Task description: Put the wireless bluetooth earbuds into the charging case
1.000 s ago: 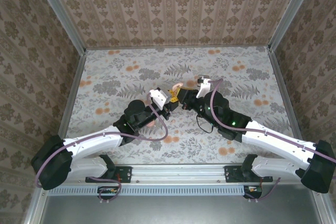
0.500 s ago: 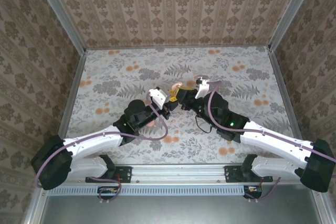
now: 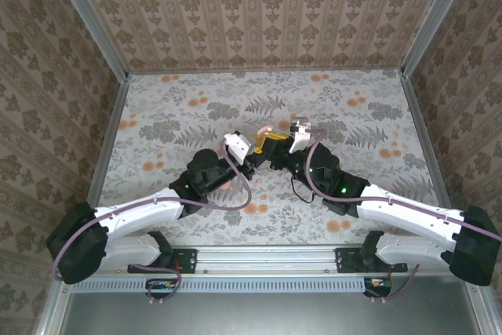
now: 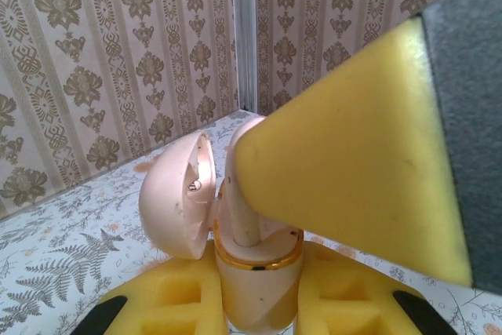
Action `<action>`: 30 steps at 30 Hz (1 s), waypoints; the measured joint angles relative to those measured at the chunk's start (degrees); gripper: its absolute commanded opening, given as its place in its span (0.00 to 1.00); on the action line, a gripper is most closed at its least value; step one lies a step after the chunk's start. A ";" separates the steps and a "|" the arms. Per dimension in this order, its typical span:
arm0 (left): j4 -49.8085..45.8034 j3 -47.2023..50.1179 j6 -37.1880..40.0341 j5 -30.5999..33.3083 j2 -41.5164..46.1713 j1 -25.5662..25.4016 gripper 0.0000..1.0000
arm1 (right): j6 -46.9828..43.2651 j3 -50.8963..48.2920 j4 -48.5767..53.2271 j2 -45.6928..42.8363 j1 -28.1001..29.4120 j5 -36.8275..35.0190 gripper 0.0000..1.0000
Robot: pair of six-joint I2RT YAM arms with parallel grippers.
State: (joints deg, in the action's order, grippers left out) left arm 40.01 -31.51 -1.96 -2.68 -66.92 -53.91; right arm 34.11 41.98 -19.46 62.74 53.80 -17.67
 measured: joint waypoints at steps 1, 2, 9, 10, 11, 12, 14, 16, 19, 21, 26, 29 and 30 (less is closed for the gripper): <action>-0.17 0.00 0.00 0.00 0.00 -0.02 0.00 | -0.42 -0.15 -0.11 0.00 0.09 0.00 0.23; -0.35 0.00 0.00 0.02 0.00 -0.02 0.00 | -0.76 -0.24 -0.13 0.00 0.15 0.00 0.24; -0.96 0.00 -0.02 0.37 0.00 -0.02 0.00 | -2.01 -0.46 -0.04 -0.17 1.46 0.52 0.35; -0.96 0.00 0.00 0.37 0.00 -0.02 0.00 | -2.01 -0.46 0.02 -0.26 1.49 0.57 0.37; -0.96 0.00 0.00 0.35 0.00 -0.02 0.00 | -2.05 -0.46 0.15 -0.39 1.55 0.72 0.39; -0.96 0.00 0.00 0.35 0.00 -0.07 0.00 | -1.92 -0.46 0.35 -0.59 1.60 0.92 0.42; -0.79 0.00 0.00 0.33 0.00 -0.07 0.00 | -1.51 -0.46 0.76 -1.09 1.75 1.14 0.46; -0.66 0.00 0.00 0.31 0.02 -0.07 0.00 | -0.85 -0.24 2.08 -1.68 1.86 1.14 0.48; -0.35 -0.02 -0.02 0.28 0.02 -0.07 0.00 | -0.07 1.51 5.84 -2.12 1.86 1.11 0.53; 0.17 -0.09 -0.02 0.13 0.02 -0.07 0.00 | 0.66 3.37 9.01 -2.16 1.86 1.07 0.56; 1.11 -0.63 -0.02 -0.31 0.81 -0.07 0.00 | 2.60 9.35 17.40 -2.19 1.62 0.90 0.63; 1.31 -0.66 -0.02 -0.72 1.42 -0.07 0.00 | 3.82 12.92 21.68 -2.19 1.14 0.92 0.64; 1.36 -0.66 -0.02 -0.83 1.51 -0.07 0.00 | 4.09 13.97 22.91 -2.27 0.92 1.01 0.64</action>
State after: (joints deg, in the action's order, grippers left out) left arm 41.36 -32.16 -1.98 -3.51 -65.41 -53.98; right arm 38.20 55.94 3.44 60.47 54.72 -16.67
